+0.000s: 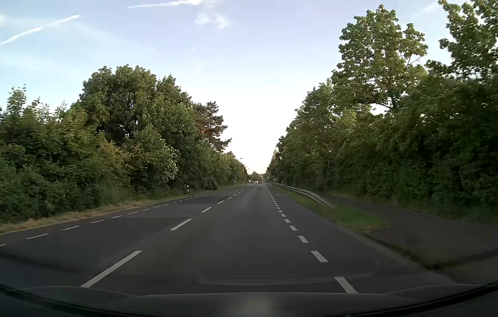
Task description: Follow the waypoints while adhering to traffic rules and regulations
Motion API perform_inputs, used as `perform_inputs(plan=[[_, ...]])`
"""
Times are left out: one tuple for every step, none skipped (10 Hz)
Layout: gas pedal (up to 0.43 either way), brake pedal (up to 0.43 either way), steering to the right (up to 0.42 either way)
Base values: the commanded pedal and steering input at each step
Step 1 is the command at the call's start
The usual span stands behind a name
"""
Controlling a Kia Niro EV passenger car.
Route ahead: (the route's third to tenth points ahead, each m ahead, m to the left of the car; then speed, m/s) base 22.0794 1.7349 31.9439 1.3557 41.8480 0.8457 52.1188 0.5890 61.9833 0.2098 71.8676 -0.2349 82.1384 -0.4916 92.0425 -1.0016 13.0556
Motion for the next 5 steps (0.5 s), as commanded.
perform_inputs(plan=[[0.098,0.000,0.003],[0.098,0.000,0.003],[0.098,0.000,0.003],[0.098,0.000,0.003],[0.098,0.000,0.003]])
